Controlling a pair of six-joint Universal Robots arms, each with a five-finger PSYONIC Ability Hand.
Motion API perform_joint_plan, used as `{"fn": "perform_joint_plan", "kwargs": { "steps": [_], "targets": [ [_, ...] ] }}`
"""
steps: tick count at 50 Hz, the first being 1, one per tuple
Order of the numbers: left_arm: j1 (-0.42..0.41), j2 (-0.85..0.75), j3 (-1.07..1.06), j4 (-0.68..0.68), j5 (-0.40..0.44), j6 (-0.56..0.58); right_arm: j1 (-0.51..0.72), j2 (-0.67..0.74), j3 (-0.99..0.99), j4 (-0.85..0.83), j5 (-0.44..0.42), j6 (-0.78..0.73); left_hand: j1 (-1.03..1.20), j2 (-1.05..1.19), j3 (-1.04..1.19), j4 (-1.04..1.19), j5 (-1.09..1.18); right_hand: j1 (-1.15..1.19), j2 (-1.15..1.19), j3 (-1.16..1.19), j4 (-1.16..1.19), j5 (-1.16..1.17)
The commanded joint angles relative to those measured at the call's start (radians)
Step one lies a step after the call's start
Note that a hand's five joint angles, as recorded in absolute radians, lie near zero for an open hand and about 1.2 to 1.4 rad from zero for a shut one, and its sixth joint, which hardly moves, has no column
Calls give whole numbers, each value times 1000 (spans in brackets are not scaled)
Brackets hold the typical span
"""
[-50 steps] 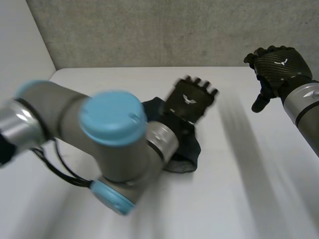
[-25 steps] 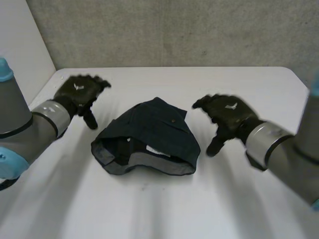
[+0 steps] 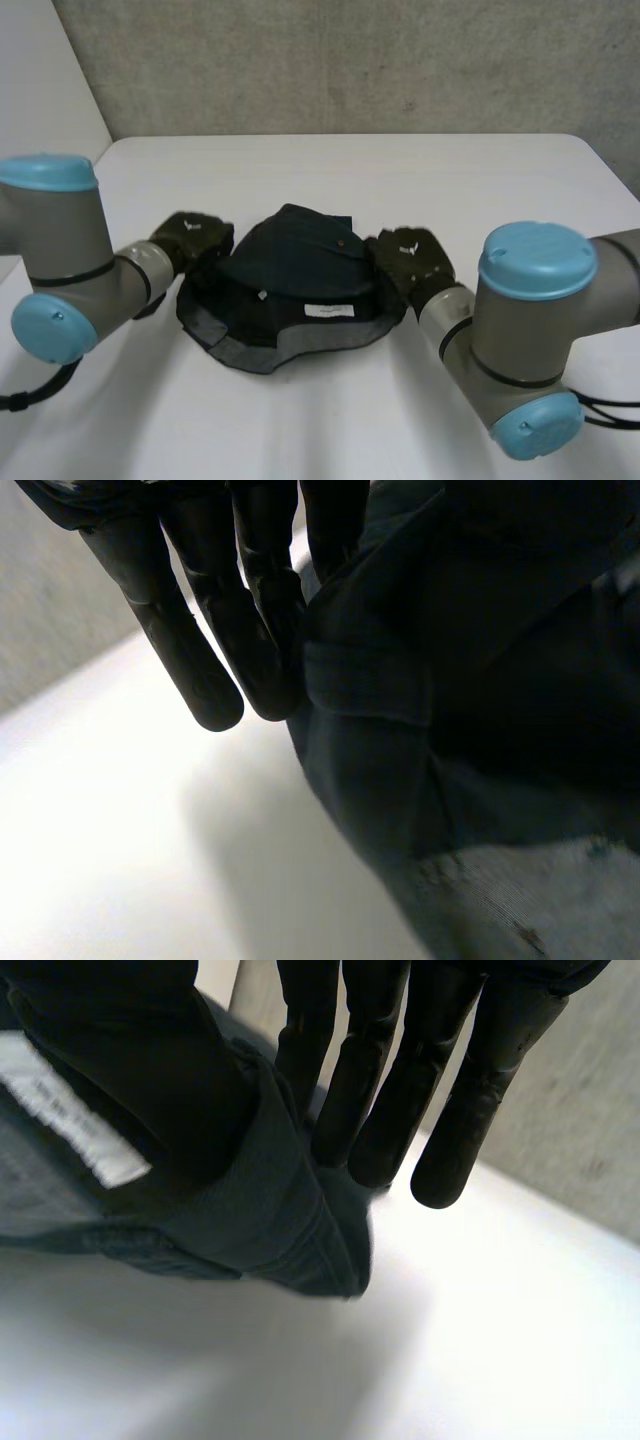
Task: Fold the shorts.
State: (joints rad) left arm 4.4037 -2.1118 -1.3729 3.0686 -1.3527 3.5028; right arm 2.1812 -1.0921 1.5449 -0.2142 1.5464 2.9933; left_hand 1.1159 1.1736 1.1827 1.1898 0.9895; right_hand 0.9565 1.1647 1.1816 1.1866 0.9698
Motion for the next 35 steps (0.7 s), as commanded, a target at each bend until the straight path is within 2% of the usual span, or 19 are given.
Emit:
{"fn": "perform_joint_plan", "kwargs": {
  "steps": [1,6,9,14,21,24,27,30,35],
  "targets": [
    [-47,197,21,22,-11,-24,-4,-133,-8,-16,-5,-40,280,223,214,207,232,440,232,215,210,252],
    [-52,354,116,70,-52,-85,-21,-205,-11,-20,-8,-65,280,223,214,207,232,440,232,215,210,252],
    [-58,371,185,70,-94,-117,-35,-216,-23,-17,-3,-56,280,223,214,207,232,440,232,215,210,252],
    [-147,363,317,12,-115,-180,-67,-218,-51,1,3,50,280,223,214,207,232,440,232,215,210,252],
    [-283,357,336,-86,-132,-186,-159,-215,-72,65,-5,200,280,223,214,207,232,440,232,215,210,252],
    [-334,368,333,-117,-189,-185,-199,-216,-80,117,-43,239,280,223,214,207,232,440,232,215,210,252],
    [-371,392,334,-117,-259,-174,-210,-210,-89,165,-121,240,280,223,214,207,232,440,232,215,210,252],
    [-379,403,344,-114,-281,-163,-224,-207,-97,194,-196,242,280,223,214,207,232,440,232,215,210,252],
    [-385,331,373,-102,-286,-124,-245,-149,-127,210,-230,242,280,223,214,207,232,440,232,215,210,252]
  ]
}}
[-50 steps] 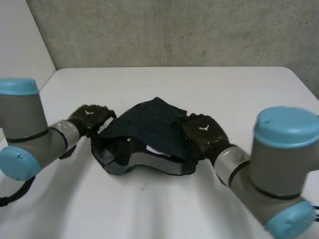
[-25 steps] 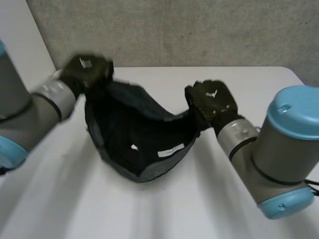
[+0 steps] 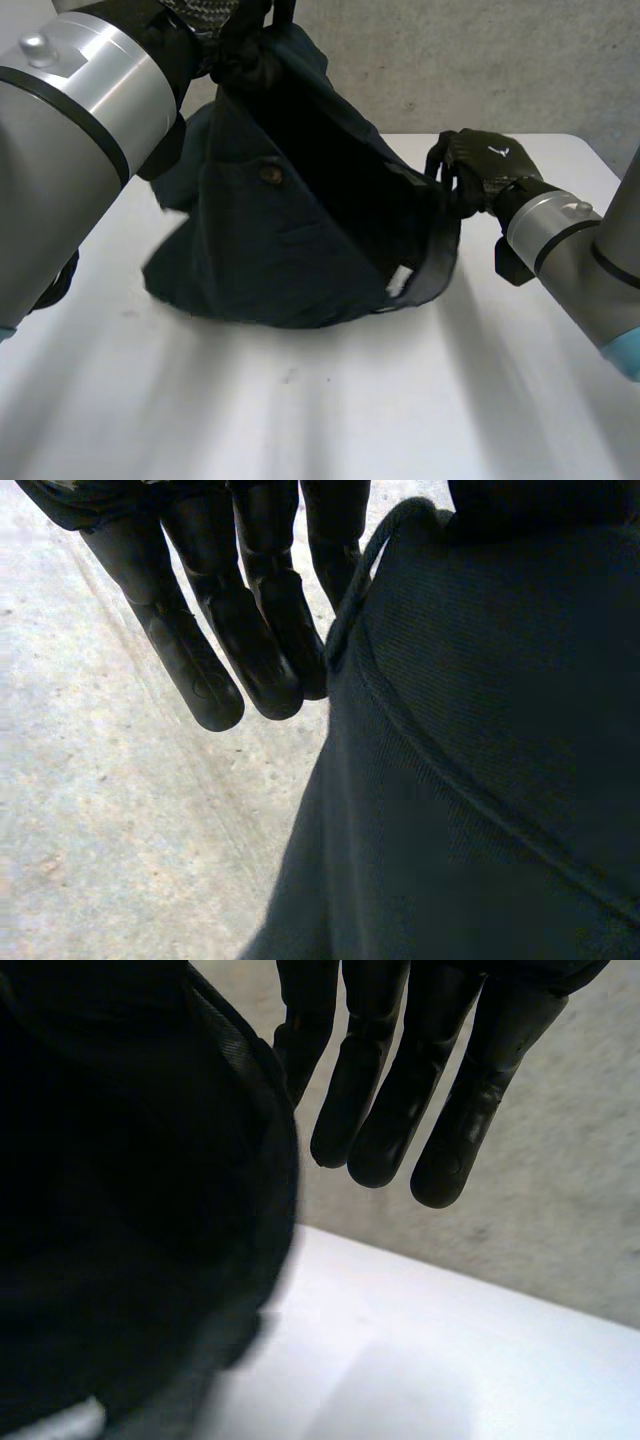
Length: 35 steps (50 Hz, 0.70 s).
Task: Fold the shorts.
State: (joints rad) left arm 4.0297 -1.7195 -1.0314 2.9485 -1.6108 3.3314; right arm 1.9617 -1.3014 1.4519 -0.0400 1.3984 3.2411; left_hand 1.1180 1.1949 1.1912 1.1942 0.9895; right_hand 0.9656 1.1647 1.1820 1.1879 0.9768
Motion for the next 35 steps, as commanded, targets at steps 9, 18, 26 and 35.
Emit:
{"fn": "perform_joint_plan", "kwargs": {
  "steps": [9,18,26,35],
  "targets": [
    [-11,-466,222,79,-34,135,-20,269,-155,29,-3,-111,278,201,205,202,232,431,232,214,208,245],
    [-20,-704,491,251,34,155,-20,393,-271,-44,209,-172,-407,-484,-481,-484,-453,431,232,214,208,245],
    [-41,-712,444,337,187,154,-18,403,-266,-37,225,-198,-943,-1020,-1017,-1020,-990,-791,-990,-1007,-1013,-977],
    [-32,-519,194,331,186,155,-73,159,-140,-38,110,-228,-937,-1014,-1010,-1013,-983,-791,-990,-1007,-1013,-977]
  ]
}}
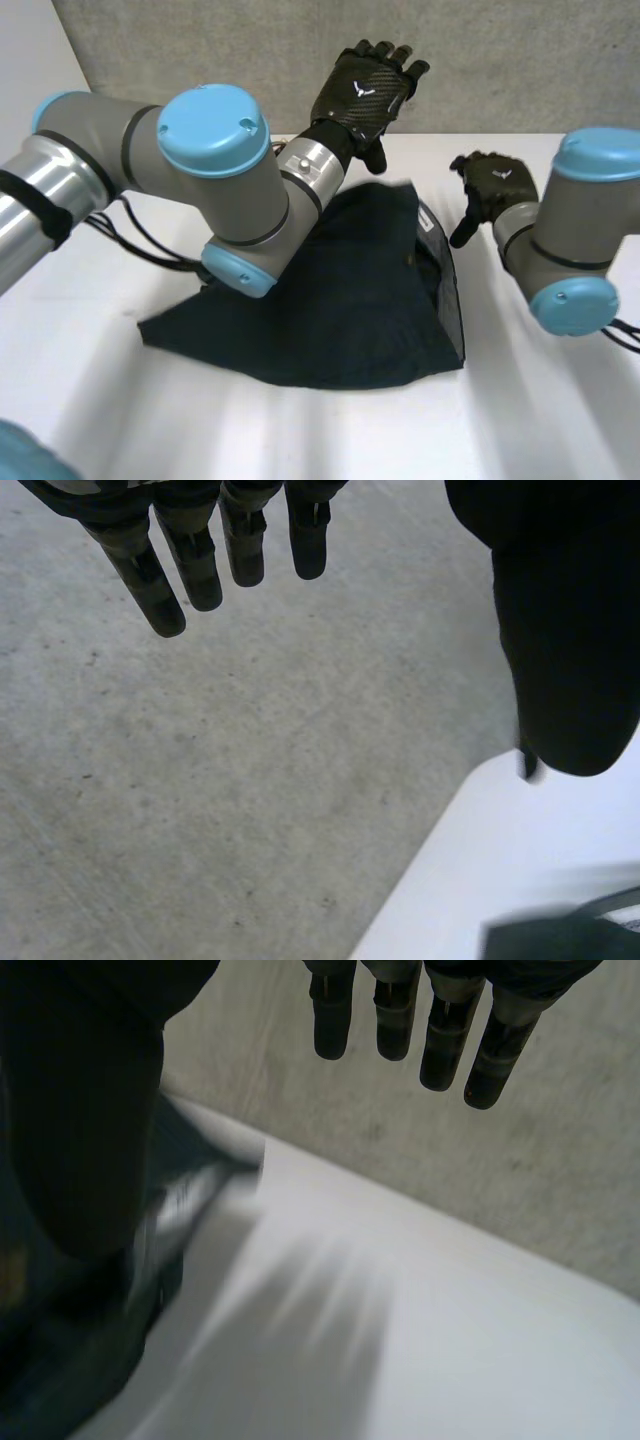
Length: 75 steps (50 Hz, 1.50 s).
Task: Fold the shorts.
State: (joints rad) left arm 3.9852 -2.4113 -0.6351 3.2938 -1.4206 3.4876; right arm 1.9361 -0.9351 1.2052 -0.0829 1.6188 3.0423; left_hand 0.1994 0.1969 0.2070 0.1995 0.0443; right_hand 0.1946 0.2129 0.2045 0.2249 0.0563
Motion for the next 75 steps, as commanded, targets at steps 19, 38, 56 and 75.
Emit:
{"fn": "perform_joint_plan", "kwargs": {
  "steps": [19,38,56,75],
  "targets": [
    [233,652,-872,-266,-173,-134,-62,-485,528,173,-387,-439,363,366,356,363,344,201,183,191,171,165],
    [301,712,-1324,-194,-170,-156,0,-289,672,-72,-375,-459,428,431,420,428,409,284,265,274,253,247],
    [382,687,-1354,-42,-136,-147,0,-260,642,-190,-350,-363,187,190,180,187,168,1202,1183,1192,1171,1165],
    [382,451,-1175,18,-139,-36,6,-284,625,-184,-295,-267,205,207,197,205,185,1202,1183,1192,1171,1165]
  ]
}}
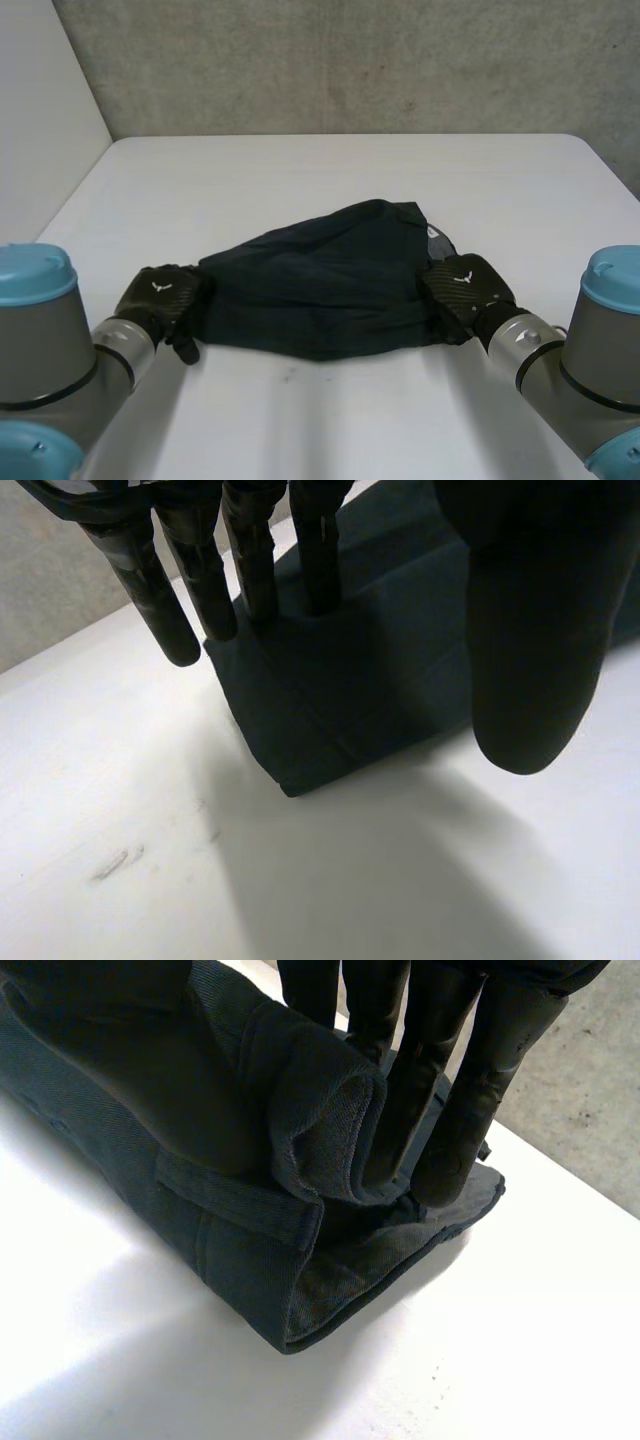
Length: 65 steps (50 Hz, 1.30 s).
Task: Fold the shorts.
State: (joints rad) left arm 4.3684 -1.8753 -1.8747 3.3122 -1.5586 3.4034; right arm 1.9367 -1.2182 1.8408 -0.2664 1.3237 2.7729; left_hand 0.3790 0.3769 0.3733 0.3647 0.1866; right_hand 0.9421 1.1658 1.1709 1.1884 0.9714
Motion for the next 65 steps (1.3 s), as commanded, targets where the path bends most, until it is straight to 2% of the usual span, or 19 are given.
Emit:
{"fn": "perform_joint_plan", "kwargs": {
  "steps": [1,14,18,19,23,26,33,39,46,53,61,65],
  "targets": [
    [-1,-90,69,1,-1,50,5,-1,-11,0,0,2,28,30,34,43,46,454,230,225,208,250],
    [-1,-179,166,4,0,54,7,-1,-12,0,2,1,266,268,272,280,284,454,230,225,208,250],
    [-1,-189,180,4,0,54,7,-1,-14,0,2,-4,559,561,564,573,577,454,230,225,208,250],
    [-4,-189,181,3,2,54,7,-1,-17,0,3,-6,760,762,766,775,778,454,230,225,208,250],
    [-6,-160,178,-3,5,54,8,-4,-35,10,3,-9,1017,1019,1023,1031,1035,454,230,225,208,250],
    [-7,-98,177,-14,6,53,10,-18,-58,32,8,-15,1017,1019,1023,1032,1035,454,230,225,208,250],
    [-7,129,193,-69,6,54,11,-151,-205,185,25,-53,1017,1019,1023,1032,1035,454,230,225,208,250],
    [-6,330,313,-238,63,51,-1,-274,-411,402,23,-85,1017,1019,1023,1032,1035,454,230,225,208,250],
    [5,407,459,-422,158,50,-1,-307,-593,587,22,-127,1017,1019,1023,1032,1035,454,230,225,208,250],
    [46,383,497,-493,166,50,-1,-273,-614,665,22,-188,1017,1019,1023,1032,1035,454,230,225,208,250],
    [48,113,496,-488,152,54,19,-63,-611,679,26,-196,1017,1019,1023,1032,1035,454,230,225,208,250],
    [46,-45,572,-488,150,54,22,35,-626,665,28,-196,1017,1019,1023,1032,1035,454,230,225,208,250]
  ]
}}
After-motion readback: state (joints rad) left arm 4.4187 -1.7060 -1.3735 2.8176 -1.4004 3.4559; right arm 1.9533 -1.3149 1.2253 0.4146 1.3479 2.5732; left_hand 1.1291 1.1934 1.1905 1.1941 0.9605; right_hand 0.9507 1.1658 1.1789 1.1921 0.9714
